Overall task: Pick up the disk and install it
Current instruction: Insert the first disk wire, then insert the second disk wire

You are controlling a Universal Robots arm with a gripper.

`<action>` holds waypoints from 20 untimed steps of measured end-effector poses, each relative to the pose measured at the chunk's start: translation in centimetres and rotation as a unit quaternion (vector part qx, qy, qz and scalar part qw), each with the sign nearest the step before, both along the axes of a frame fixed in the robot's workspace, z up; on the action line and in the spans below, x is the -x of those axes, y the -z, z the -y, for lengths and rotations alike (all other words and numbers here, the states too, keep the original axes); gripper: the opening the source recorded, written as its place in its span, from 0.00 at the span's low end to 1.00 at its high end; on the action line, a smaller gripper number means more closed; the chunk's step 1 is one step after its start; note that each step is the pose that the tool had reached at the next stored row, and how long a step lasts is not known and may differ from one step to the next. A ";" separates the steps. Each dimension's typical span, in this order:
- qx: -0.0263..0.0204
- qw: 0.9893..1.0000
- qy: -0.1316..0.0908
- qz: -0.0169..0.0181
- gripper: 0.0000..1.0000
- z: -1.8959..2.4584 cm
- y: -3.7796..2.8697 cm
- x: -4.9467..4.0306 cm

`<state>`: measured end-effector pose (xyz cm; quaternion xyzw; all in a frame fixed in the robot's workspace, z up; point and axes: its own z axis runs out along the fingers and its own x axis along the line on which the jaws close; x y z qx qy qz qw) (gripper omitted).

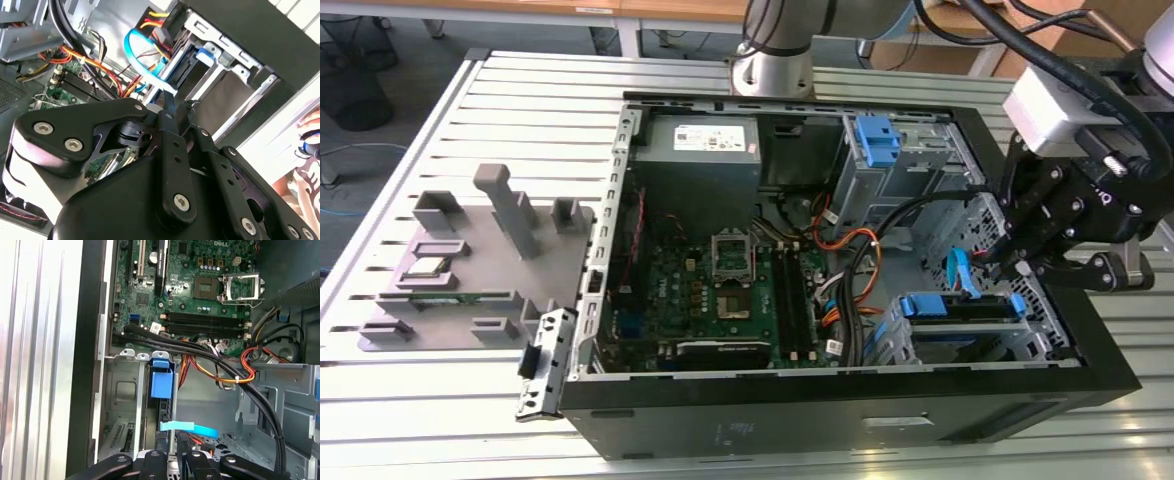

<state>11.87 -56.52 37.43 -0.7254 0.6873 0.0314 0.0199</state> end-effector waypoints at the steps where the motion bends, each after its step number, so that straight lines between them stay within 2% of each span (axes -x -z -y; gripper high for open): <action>1: 0.000 1.000 0.001 0.000 0.23 0.00 0.00 -0.11; 6: 0.000 1.000 0.018 0.000 0.23 0.00 0.03 -0.36; 13: 0.000 1.000 0.024 0.000 0.23 -0.03 0.04 -0.36; 20: 0.000 1.000 0.024 0.000 0.23 -0.53 0.13 -0.37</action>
